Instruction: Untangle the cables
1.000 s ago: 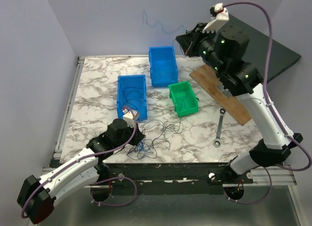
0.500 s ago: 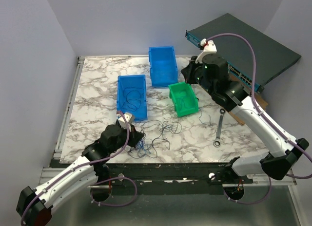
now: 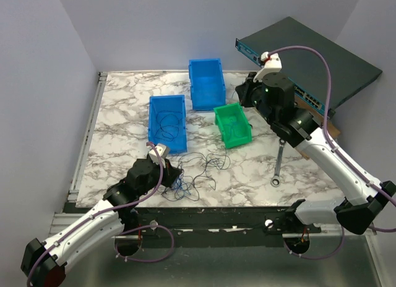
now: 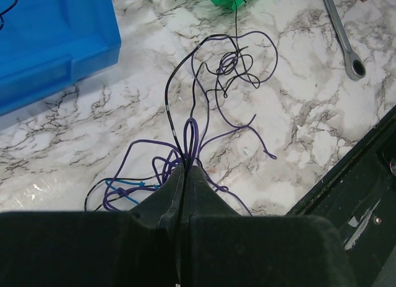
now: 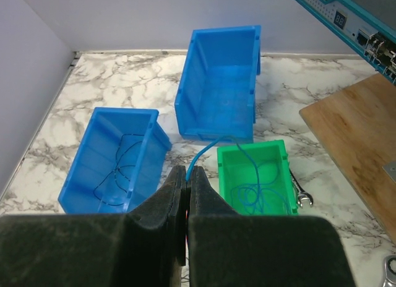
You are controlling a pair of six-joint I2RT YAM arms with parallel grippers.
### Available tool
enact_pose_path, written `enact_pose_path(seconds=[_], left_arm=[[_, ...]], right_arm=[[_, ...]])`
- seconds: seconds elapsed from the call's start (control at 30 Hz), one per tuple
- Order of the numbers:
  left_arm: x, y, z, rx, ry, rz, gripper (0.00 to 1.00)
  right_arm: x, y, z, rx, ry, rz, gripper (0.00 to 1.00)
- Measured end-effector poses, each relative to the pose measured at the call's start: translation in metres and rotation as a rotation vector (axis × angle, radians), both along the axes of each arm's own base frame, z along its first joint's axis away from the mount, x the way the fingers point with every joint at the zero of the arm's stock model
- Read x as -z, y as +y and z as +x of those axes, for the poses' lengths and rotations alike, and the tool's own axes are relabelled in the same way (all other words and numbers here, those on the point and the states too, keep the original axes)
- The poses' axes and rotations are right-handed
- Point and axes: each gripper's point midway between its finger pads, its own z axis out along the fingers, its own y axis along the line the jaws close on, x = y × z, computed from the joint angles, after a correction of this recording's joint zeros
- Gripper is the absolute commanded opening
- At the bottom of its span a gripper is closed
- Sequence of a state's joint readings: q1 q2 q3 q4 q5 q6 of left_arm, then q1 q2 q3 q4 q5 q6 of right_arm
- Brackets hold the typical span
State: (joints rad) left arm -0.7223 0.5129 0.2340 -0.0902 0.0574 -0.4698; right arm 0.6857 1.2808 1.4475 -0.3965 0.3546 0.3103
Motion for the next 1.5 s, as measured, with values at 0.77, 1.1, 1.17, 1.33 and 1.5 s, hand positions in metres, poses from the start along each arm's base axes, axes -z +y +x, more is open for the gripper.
enact_pose_path(seconds=[0.77,1.1,1.17,1.33,1.5], left_arm=[[0.001,0.002,0.003,-0.023,0.003,0.004,0.0],[0.001,0.002,0.003,-0.024,0.003,0.002,0.0],[0.001,0.002,0.003,-0.024,0.003,0.002,0.0],[0.001,0.002,0.003,-0.024,0.003,0.002,0.0],[0.001,0.002,0.003,-0.024,0.003,0.002,0.0]], right_arm=[[0.074,0.003,0.034,0.093,0.084,-0.121,0.01],[0.133,-0.01,0.061,0.168,0.182,-0.174,0.01],[0.15,-0.012,0.065,0.174,0.214,-0.19,0.01],[0.19,-0.013,0.074,0.166,0.282,-0.197,0.01],[0.233,-0.018,0.084,0.152,0.359,-0.183,0.01]])
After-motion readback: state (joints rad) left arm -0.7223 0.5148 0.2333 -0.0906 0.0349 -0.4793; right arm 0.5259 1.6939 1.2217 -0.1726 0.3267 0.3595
